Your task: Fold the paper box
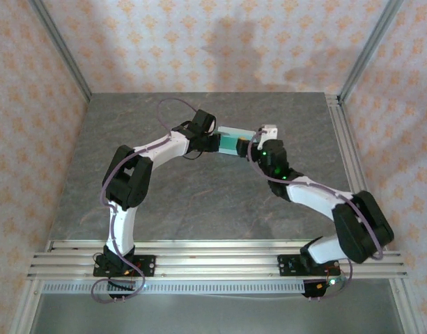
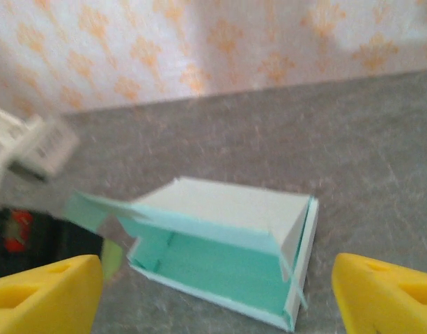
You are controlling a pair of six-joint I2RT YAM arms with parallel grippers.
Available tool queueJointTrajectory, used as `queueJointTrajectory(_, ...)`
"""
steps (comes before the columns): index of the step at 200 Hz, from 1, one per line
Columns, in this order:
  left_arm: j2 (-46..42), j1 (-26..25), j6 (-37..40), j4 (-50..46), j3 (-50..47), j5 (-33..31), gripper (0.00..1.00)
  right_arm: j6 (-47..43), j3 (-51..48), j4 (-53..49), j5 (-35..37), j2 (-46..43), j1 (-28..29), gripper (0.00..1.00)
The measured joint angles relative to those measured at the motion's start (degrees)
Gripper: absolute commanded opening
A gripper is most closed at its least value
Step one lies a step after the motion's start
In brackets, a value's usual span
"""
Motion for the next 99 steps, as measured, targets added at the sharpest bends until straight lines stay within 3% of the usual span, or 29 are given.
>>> queueJointTrajectory(41, -0.1, -0.2, 0.5, -0.2, -0.1, -0.2, 0.34, 6.6, 4.0, -2.7, -4.0, -2.2, -6.7, 0.81)
queueJointTrajectory(55, -1.0, -0.4, 0.4, 0.2, -1.2, -0.2, 0.42, 8.9, 7.5, -5.3, -4.4, 0.1, -7.9, 0.82)
queueJointTrajectory(73, -3.8, -0.9, -0.3, 1.1, -4.3, -0.2, 0.44, 12.7, 12.1, -8.1, -6.2, 4.4, -9.2, 0.79)
queueJointTrajectory(99, -10.7, -1.1, -0.8, 3.5, -10.8, -0.1, 0.58, 18.6, 19.0, -14.6, -9.7, 11.7, -11.4, 0.77)
